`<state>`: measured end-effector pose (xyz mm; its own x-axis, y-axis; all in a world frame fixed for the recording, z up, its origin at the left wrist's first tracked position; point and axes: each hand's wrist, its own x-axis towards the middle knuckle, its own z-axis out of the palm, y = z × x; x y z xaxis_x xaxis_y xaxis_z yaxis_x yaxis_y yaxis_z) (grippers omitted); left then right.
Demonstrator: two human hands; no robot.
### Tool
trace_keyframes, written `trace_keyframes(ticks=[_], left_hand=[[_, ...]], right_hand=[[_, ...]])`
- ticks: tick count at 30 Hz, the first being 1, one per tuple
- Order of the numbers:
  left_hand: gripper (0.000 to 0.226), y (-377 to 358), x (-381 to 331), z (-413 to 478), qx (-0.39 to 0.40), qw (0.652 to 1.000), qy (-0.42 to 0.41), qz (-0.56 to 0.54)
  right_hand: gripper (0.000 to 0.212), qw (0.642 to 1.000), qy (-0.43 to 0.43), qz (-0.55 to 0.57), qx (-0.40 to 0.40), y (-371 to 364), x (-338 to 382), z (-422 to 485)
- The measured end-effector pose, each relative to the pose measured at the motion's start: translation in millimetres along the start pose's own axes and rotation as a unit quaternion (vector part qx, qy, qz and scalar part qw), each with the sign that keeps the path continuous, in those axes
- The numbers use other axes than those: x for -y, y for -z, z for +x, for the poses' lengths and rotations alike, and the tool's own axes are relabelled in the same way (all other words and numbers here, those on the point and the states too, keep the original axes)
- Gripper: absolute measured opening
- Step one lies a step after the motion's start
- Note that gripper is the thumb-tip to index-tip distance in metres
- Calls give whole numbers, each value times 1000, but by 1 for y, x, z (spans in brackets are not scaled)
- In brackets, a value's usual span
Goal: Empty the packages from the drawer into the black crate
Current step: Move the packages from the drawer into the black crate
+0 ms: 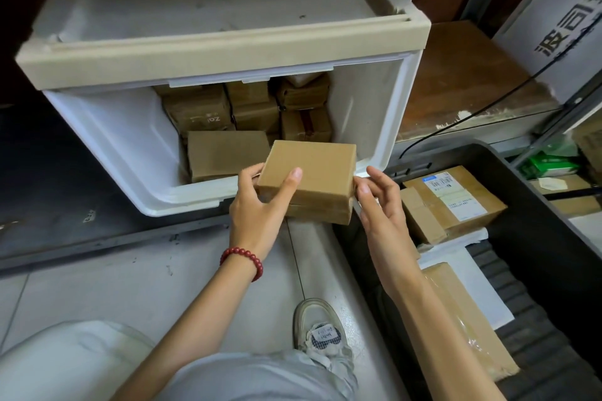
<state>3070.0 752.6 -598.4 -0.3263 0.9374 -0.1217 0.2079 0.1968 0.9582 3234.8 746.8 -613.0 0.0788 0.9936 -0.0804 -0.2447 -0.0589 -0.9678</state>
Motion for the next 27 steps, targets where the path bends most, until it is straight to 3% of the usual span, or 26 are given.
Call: trace_keyframes(ticks=[5, 11, 17, 27], left_hand=[[58, 2, 1, 2, -26, 999, -23, 17], [97, 3, 11, 6, 59, 993, -68, 82], [67, -10, 4, 0, 101, 993, -67, 6], [73, -43, -32, -7, 186, 974, -119, 55]], right_hand=[[35, 999, 0, -52, -12, 4, -1, 0], [41, 997, -43, -63, -17, 6, 1, 0], [37, 993, -90, 3, -79, 12, -2, 0], [42, 987, -107, 70, -95, 59, 8, -7]])
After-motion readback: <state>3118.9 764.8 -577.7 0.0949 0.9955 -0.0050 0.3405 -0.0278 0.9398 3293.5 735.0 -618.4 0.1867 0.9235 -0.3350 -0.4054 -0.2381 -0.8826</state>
